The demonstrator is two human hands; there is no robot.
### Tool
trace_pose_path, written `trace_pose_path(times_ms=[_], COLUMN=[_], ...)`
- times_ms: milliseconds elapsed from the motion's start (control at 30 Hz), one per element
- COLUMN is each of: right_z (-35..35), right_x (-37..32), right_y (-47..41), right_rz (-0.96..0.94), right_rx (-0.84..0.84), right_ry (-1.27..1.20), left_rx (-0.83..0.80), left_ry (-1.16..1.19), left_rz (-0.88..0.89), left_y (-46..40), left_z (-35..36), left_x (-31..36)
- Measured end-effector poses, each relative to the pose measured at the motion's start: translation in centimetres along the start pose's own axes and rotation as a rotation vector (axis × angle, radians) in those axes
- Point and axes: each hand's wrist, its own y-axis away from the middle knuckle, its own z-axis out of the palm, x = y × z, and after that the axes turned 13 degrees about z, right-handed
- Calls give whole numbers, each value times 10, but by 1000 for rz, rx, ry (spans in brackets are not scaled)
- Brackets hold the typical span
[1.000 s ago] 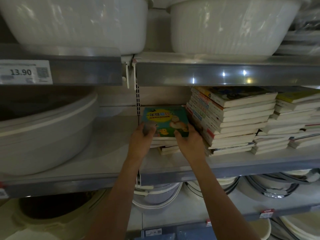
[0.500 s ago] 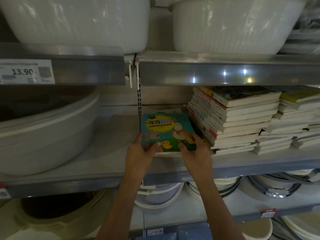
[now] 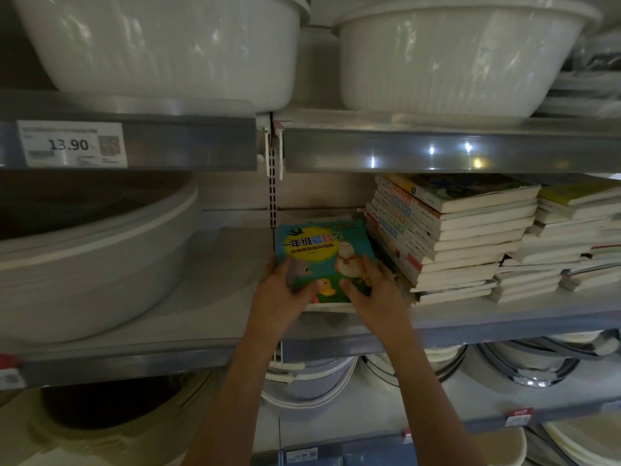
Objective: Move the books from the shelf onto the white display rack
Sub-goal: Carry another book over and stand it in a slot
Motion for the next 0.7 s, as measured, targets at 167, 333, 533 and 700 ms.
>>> trace_pose_path(times_ms=[167, 333, 533, 700], right_z=[4, 8, 18, 19], right_x=[1, 1, 10, 12], right_y=[8, 20, 38, 50], right_rz=[-63, -92, -133, -151], right_rx=[77, 110, 161, 218], right_ry=[-13, -91, -169, -257], left_rx=[-9, 28, 44, 74], left_ry=[9, -42, 108, 221], left_rz=[4, 43, 6, 54], left_y=[3, 17, 33, 39], left_z=[-3, -5, -9, -10], left_x=[0, -1, -11, -11])
